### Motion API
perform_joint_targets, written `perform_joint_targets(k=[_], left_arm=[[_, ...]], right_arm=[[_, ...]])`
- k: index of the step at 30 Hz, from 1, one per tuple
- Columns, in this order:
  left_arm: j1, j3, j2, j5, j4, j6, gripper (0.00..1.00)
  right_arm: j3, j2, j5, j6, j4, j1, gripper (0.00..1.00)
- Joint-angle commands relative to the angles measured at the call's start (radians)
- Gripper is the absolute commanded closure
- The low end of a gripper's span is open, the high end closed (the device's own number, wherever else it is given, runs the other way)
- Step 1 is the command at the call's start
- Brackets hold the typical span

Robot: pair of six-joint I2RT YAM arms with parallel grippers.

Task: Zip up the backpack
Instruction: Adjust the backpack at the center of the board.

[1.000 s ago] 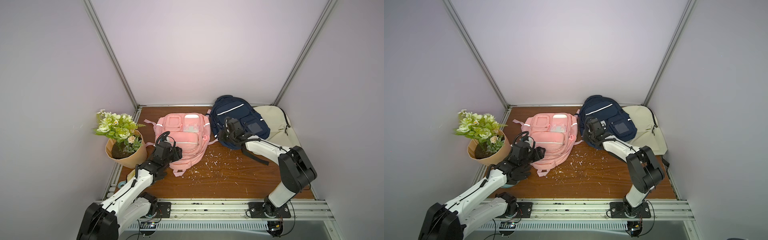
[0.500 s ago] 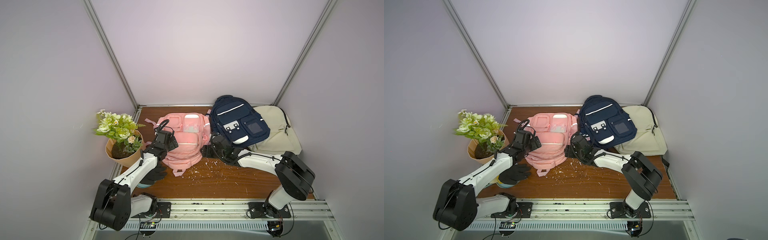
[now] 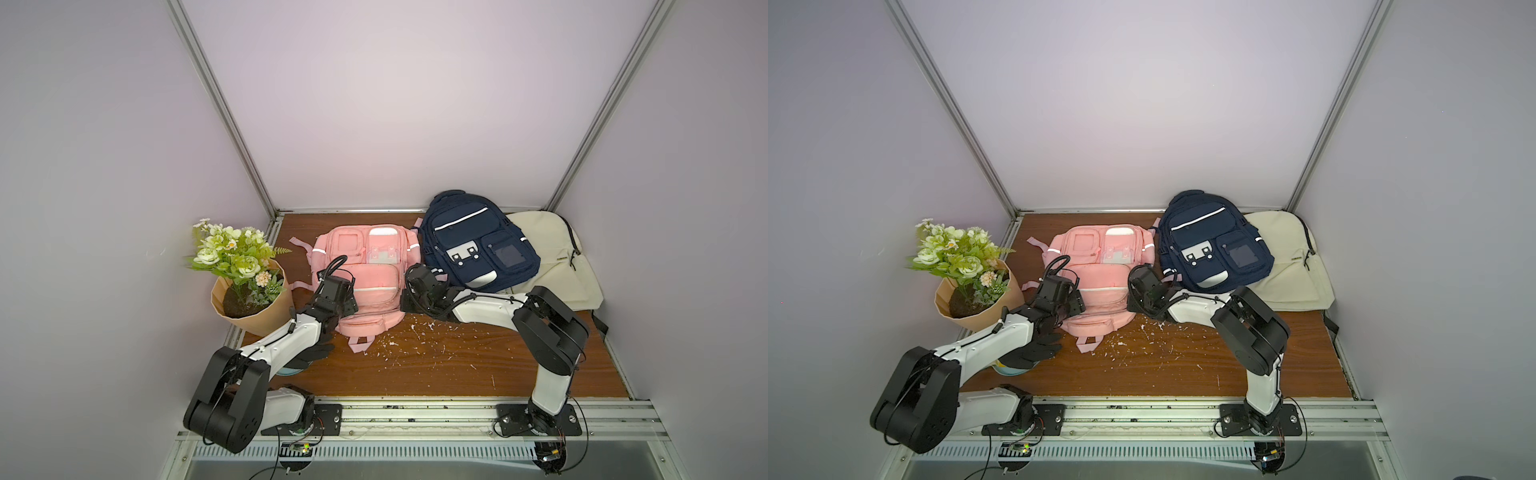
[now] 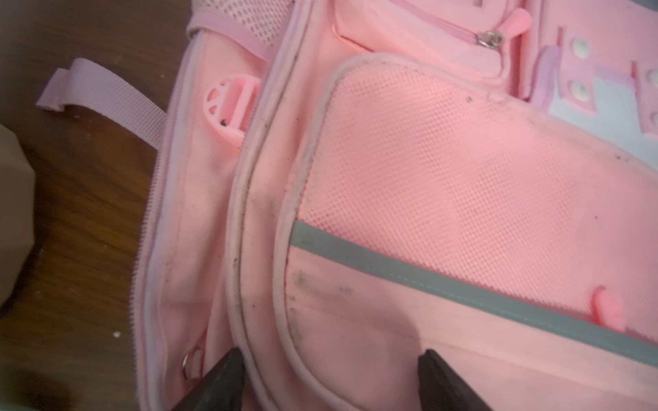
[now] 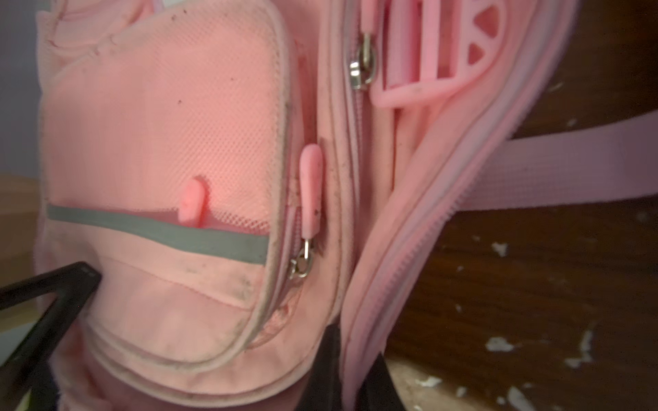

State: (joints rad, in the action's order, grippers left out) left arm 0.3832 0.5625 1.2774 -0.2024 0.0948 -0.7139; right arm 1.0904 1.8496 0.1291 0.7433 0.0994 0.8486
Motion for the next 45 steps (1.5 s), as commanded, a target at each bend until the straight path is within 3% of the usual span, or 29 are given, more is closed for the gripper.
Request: perform_joint_targets(k=[1, 7, 10, 16, 20, 23, 24, 28, 30, 33, 35, 40, 45], left_arm=[[0.069, -0.020, -0.049, 0.069, -0.011, -0.049, 0.27], [0.160, -0.057, -0.148, 0.088, -0.032, -0.092, 0.28], [0.227, -0.071, -0.171, 0.124, -0.092, -0.117, 0.29], [0.402, 0.014, -0.087, 0.135, -0.177, -0.129, 0.28], [0.430, 0.099, -0.051, 0.089, -0.119, -0.128, 0.21], [0.364, 0.169, -0.054, -0.018, 0.027, -0.108, 0.05], [0.308, 0.187, -0.045, -0.009, 0.058, -0.095, 0.03], [0.096, 0.225, 0.016, 0.028, 0.079, -0.054, 0.01], [0.025, 0.229, 0.066, 0.046, 0.028, -0.053, 0.02], [-0.059, 0.265, 0.191, 0.143, -0.051, -0.051, 0.10], [-0.078, 0.310, 0.265, 0.149, -0.077, -0.048, 0.12], [-0.090, 0.377, 0.406, 0.182, -0.137, -0.017, 0.17], [-0.089, 0.333, 0.446, 0.237, -0.200, -0.028, 0.34]], right_arm=[[0.068, -0.089, 0.083, -0.080, -0.081, 0.014, 1.00], [0.099, -0.200, 0.180, -0.185, -0.153, -0.024, 1.00], [0.096, -0.273, 0.163, -0.213, -0.176, -0.104, 1.00], [0.116, -0.345, 0.096, -0.264, -0.218, -0.279, 1.00], [0.208, -0.290, 0.119, -0.321, -0.295, -0.358, 1.00], [0.195, -0.251, 0.194, -0.343, -0.267, -0.405, 1.00], [0.190, -0.235, 0.205, -0.347, -0.266, -0.414, 0.94], [0.132, -0.247, 0.247, -0.328, -0.264, -0.416, 0.37], [0.062, -0.298, 0.245, -0.303, -0.229, -0.416, 0.28], [-0.044, -0.372, 0.210, -0.266, -0.205, -0.412, 0.26], [-0.121, -0.422, 0.176, -0.238, -0.191, -0.403, 0.25], [-0.295, -0.530, 0.029, -0.142, -0.115, -0.370, 0.24], [-0.356, -0.501, -0.104, -0.069, -0.014, -0.311, 0.24]])
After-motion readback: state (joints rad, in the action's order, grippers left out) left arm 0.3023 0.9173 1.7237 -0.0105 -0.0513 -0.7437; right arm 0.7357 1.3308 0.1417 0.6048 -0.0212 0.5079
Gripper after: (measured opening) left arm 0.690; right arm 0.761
